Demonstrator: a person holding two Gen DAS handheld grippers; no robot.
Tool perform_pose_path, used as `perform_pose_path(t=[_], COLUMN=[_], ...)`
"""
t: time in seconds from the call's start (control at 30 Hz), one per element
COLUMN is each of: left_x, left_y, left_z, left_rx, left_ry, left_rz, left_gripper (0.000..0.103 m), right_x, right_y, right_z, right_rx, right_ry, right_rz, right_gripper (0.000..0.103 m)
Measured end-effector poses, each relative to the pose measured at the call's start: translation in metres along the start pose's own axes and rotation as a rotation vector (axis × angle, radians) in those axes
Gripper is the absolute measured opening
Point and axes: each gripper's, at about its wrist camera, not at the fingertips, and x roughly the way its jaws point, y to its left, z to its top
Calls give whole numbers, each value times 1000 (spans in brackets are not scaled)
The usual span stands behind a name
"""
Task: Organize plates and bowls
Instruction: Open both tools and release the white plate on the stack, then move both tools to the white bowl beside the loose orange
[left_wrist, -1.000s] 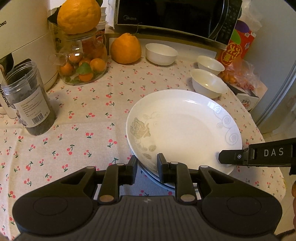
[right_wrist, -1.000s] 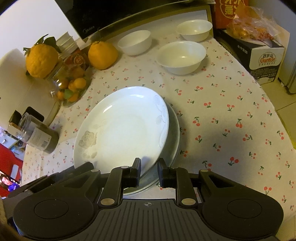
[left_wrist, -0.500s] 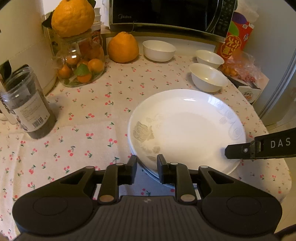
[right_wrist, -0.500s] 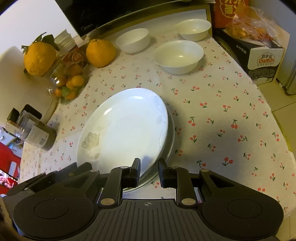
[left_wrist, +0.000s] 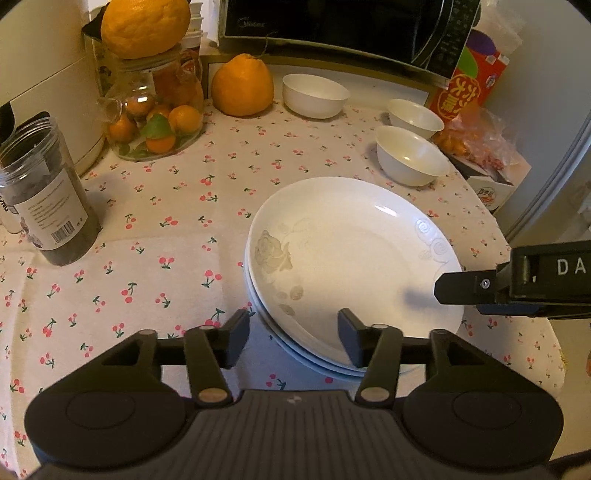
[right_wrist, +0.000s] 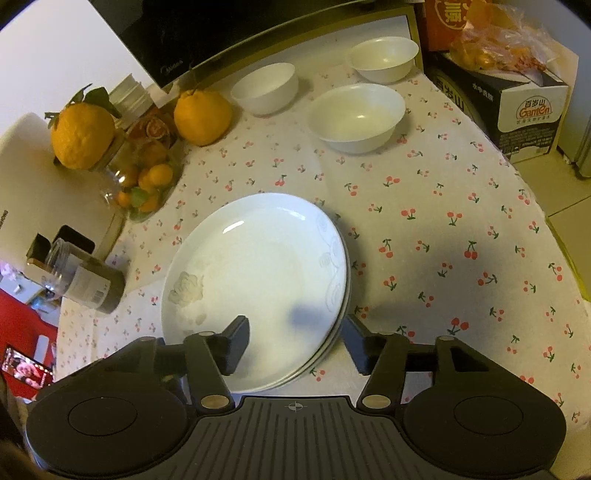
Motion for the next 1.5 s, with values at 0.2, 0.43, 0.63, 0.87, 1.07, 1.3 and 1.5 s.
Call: perform_pose_path(t=[0.2, 0.43, 0.63, 0.87, 1.07, 1.3, 1.5], left_x=[-4, -14, -12, -7, 4, 26, 50], left_y=[4, 3, -3, -6, -1, 4, 4], left_z=[6, 17, 35, 63, 94, 134, 170], left_rx=[-24, -47, -9, 15, -9, -63, -88], left_ry=[-1, -45, -58, -78, -89, -104, -146], left_rz=[-9, -3, 28, 85, 130, 168, 197], left_gripper=[74, 97, 101, 102, 102, 102, 102], right_x=[-2, -12, -12, -17, -17, 2, 31], right_y=[-8, -5, -1, 10, 8, 13, 21], right_z=[2, 8, 17, 43, 83, 144, 196], right_rx=[37, -50, -98, -188, -166, -101, -57], right_ry=[-5, -29, -15, -31, -85, -118, -121], right_rz=[27, 61, 42, 25, 45, 78, 95], right_gripper=[79, 93, 94, 94, 96, 98, 98])
